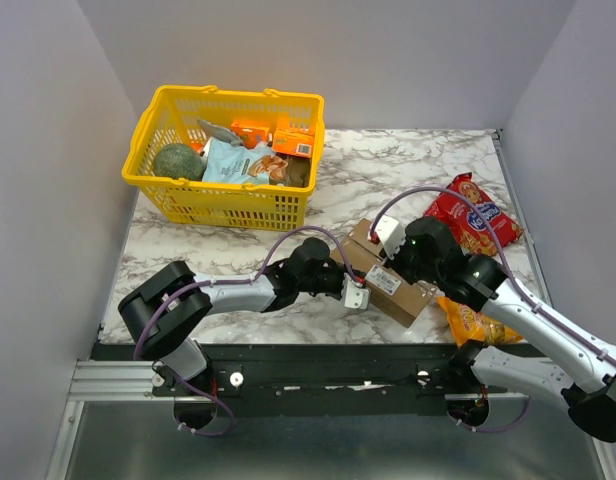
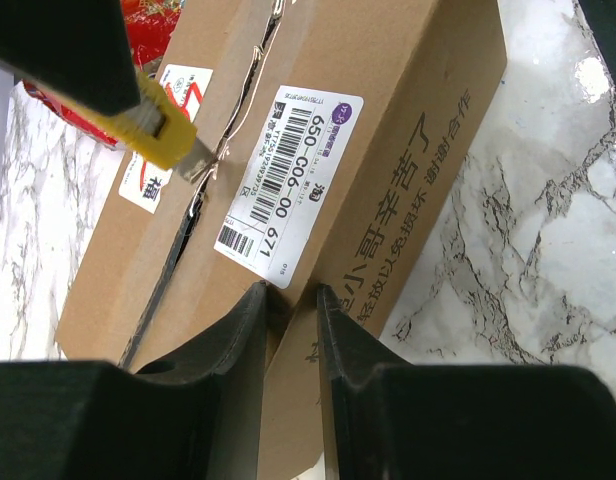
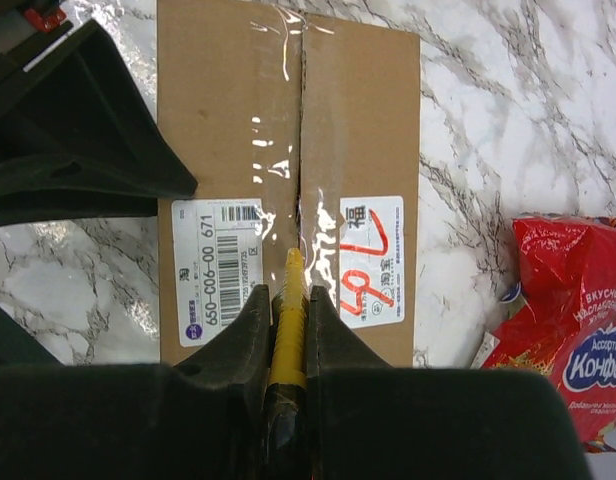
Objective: Unpack the express box
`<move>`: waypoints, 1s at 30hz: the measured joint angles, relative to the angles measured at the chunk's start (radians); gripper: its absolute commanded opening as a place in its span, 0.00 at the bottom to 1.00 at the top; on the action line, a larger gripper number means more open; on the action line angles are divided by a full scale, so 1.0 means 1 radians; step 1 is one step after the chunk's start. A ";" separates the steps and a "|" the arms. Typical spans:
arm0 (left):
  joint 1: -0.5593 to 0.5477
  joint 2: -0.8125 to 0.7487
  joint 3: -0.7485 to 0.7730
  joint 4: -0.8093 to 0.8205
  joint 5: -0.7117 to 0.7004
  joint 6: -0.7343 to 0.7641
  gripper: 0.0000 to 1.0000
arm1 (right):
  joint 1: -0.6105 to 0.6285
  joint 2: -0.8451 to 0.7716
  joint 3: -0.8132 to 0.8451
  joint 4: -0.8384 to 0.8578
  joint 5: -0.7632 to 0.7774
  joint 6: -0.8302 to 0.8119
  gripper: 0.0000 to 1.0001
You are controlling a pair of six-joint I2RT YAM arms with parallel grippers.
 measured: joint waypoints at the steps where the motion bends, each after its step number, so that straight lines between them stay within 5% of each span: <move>1: 0.000 0.000 -0.001 0.000 0.000 0.000 0.13 | 0.000 -0.010 -0.003 -0.008 0.000 -0.003 0.00; 30: 0.000 -0.003 -0.005 0.011 -0.010 -0.050 0.07 | -0.006 -0.209 -0.028 -0.296 0.005 -0.036 0.00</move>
